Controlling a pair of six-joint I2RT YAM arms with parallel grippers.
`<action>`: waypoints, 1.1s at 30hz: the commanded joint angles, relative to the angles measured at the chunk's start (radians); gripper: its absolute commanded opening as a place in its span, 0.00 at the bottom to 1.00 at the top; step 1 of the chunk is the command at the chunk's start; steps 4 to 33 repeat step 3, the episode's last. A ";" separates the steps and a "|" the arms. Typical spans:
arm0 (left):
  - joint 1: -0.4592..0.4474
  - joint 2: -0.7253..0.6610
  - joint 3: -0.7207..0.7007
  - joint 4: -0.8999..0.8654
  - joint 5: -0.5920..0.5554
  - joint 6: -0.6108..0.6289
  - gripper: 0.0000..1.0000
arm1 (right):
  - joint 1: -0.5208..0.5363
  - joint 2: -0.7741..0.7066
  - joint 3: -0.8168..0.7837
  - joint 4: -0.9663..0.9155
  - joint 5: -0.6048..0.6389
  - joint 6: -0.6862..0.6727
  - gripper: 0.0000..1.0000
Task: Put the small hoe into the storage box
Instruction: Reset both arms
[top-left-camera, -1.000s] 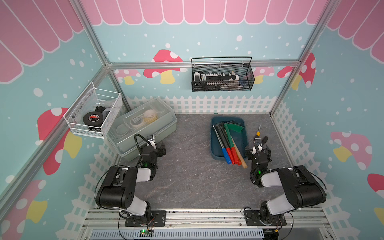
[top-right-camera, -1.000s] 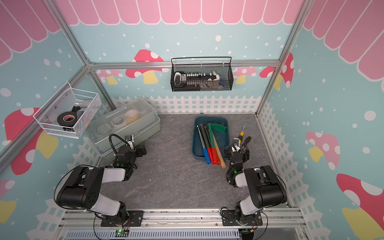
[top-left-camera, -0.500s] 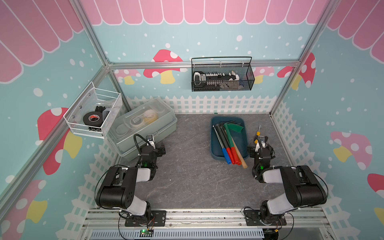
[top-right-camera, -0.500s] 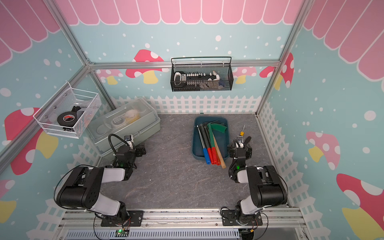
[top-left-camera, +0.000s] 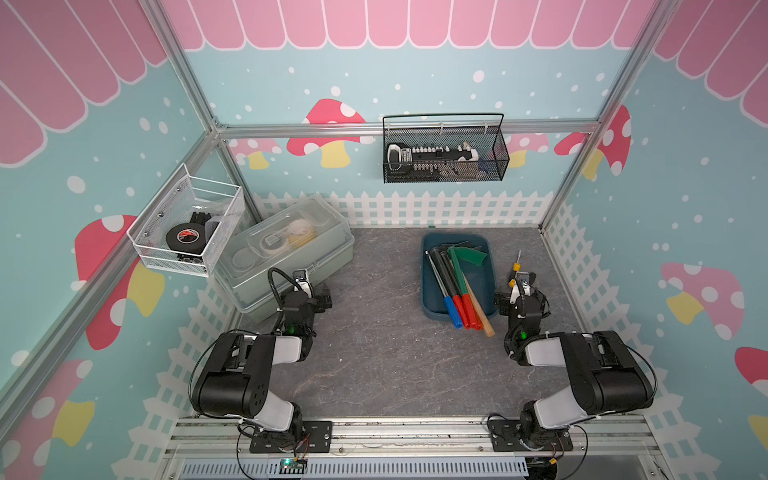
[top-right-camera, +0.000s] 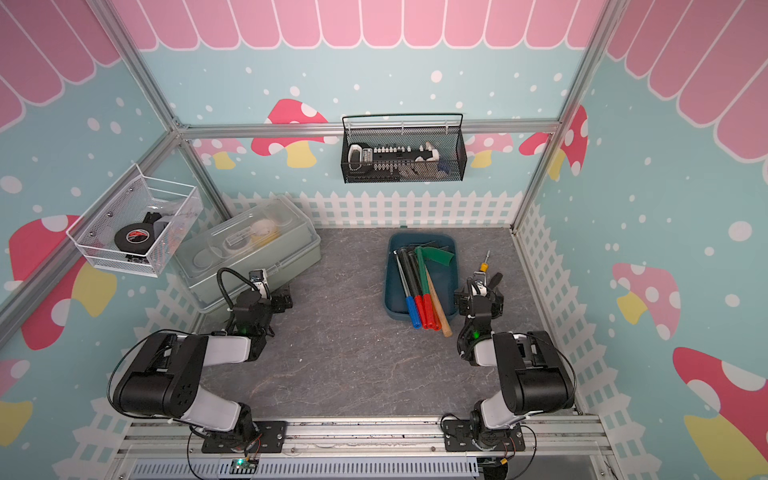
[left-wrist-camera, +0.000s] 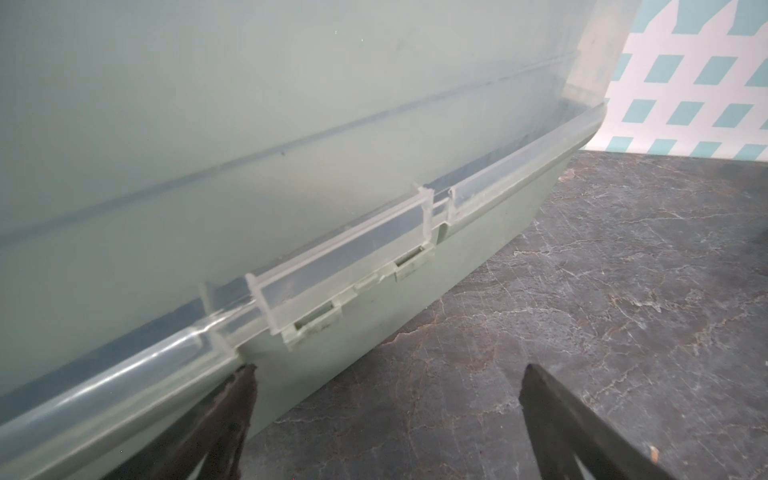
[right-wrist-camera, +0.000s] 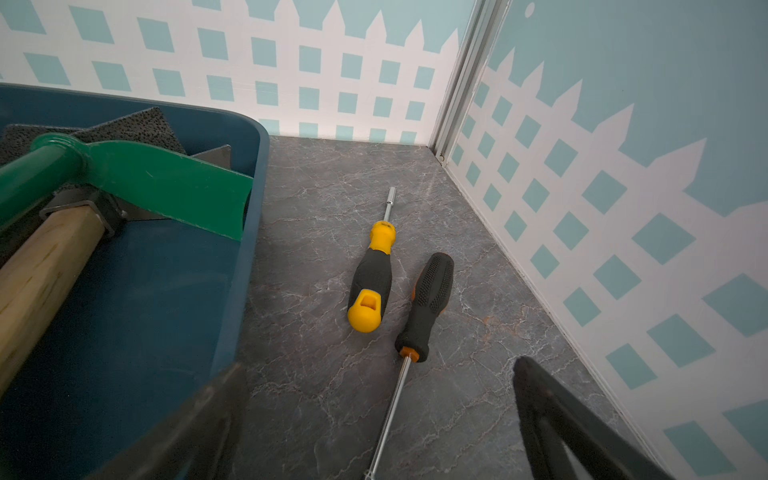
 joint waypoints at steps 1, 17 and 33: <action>0.008 0.007 0.013 0.032 0.002 0.002 0.99 | -0.004 0.002 0.012 -0.047 -0.006 -0.002 0.99; 0.010 0.007 0.013 0.032 0.005 0.001 0.99 | -0.005 -0.002 0.008 -0.045 -0.007 -0.001 0.99; 0.010 0.007 0.013 0.032 0.005 0.001 0.99 | -0.005 -0.002 0.008 -0.045 -0.007 -0.001 0.99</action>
